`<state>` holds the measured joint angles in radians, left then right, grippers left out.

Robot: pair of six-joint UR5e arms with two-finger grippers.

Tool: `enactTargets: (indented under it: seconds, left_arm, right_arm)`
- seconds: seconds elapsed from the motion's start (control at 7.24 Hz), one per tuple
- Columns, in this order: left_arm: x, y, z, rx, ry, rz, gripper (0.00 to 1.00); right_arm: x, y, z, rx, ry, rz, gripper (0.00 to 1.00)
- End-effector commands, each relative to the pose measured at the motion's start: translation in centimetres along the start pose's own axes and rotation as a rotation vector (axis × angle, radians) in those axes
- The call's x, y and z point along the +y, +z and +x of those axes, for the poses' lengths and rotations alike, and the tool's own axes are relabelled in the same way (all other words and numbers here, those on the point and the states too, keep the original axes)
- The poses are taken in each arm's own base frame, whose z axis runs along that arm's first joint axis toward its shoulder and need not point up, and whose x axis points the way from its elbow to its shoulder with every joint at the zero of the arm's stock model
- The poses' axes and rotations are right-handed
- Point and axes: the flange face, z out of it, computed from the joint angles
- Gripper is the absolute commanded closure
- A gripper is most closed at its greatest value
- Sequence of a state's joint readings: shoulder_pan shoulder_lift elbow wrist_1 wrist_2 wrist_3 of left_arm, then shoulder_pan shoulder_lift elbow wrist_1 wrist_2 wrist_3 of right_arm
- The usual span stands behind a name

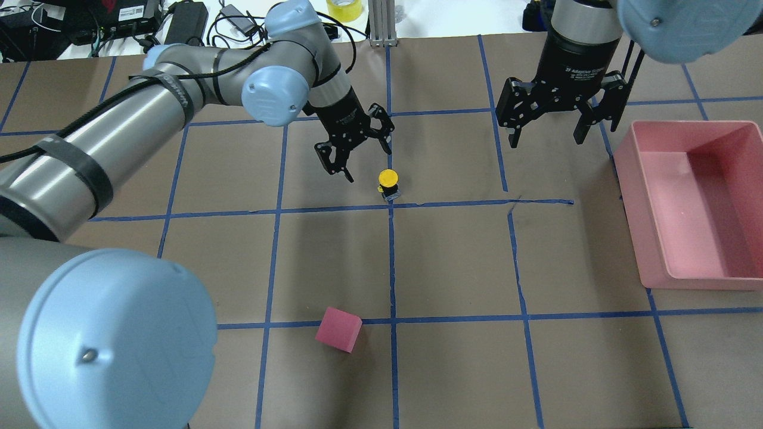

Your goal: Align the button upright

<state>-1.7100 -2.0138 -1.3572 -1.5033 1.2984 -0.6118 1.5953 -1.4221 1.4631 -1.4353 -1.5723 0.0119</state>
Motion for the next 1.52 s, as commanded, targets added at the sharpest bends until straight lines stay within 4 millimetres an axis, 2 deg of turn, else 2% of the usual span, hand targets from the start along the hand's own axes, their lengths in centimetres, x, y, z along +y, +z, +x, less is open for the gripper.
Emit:
enactTargets:
  seconds: [0.0,0.28,0.41,0.55,0.69,0.83,1.38]
  left_arm:
    - [6.0,-10.5,-6.6,-0.149,0.280,0.072,0.00]
    - [9.2,-17.6,-12.6,-0.183,0.424,0.146,0.00]
    - [10.7,-18.6,-14.1,-0.198,0.479,0.153,0.00]
    - [10.2,-17.2,-14.8,-0.186,0.540,0.171,0.00]
    - [9.1,-16.3,-14.6,-0.162,0.558,0.292,0.00]
    - [9.1,-15.9,-14.7,-0.158,0.565,0.346,0.00]
    - [9.3,-15.9,-14.9,-0.160,0.568,0.351,0.00]
  right_arm:
    - [0.0,0.1,0.0,0.000,0.000,-0.005,0.00]
    - [0.0,0.1,0.0,-0.001,-0.001,-0.006,0.00]
    - [0.0,0.1,0.0,-0.001,-0.001,-0.005,0.00]
    - [0.0,0.1,0.0,-0.003,-0.001,-0.005,0.00]
    - [0.0,0.1,0.0,-0.001,-0.006,-0.006,0.00]
    - [-0.1,0.1,0.2,0.000,-0.007,-0.006,0.00]
    - [-0.1,0.1,0.6,0.049,-0.012,-0.004,0.00]
